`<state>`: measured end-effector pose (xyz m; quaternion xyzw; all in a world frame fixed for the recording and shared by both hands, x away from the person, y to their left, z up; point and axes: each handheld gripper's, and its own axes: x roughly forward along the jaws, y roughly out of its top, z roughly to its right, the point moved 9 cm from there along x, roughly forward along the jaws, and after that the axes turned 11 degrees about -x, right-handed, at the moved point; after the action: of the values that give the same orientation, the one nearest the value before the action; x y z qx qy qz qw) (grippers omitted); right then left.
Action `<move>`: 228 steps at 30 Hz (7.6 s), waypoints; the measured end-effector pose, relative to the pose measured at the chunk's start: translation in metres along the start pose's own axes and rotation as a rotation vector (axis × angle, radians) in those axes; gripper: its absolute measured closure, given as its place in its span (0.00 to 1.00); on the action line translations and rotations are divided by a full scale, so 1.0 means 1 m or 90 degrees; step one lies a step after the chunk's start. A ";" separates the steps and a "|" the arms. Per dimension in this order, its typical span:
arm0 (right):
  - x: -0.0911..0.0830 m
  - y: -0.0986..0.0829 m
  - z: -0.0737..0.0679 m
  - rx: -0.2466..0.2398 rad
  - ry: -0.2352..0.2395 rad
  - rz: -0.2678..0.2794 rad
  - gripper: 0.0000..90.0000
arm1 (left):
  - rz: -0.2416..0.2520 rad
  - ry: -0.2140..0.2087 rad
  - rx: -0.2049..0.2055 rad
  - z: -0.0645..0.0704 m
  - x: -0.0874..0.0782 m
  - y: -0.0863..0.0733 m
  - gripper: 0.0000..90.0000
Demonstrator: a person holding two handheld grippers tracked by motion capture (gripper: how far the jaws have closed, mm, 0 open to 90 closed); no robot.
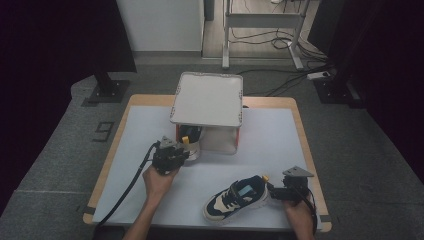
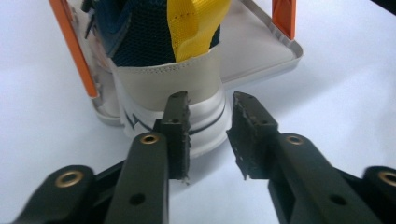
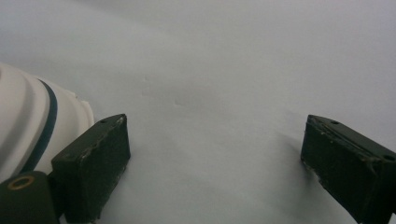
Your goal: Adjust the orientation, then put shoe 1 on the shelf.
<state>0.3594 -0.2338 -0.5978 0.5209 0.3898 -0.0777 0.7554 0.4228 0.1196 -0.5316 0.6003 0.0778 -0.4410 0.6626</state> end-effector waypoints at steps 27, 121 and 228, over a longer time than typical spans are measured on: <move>0.000 0.000 0.000 0.000 0.003 0.000 0.08 | 0.031 0.034 -0.023 -0.013 0.053 0.027 0.83; -0.062 0.028 -0.184 -0.136 0.316 0.087 0.86 | -0.091 0.057 0.077 -0.057 -0.032 -0.097 0.00; -0.030 0.101 -0.096 -0.076 0.174 0.103 0.29 | -0.091 0.057 0.076 -0.057 -0.031 -0.097 0.00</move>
<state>0.3431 -0.1162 -0.5196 0.5103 0.4493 0.0784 0.7291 0.3625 0.1945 -0.5971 0.6508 0.1234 -0.4635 0.5885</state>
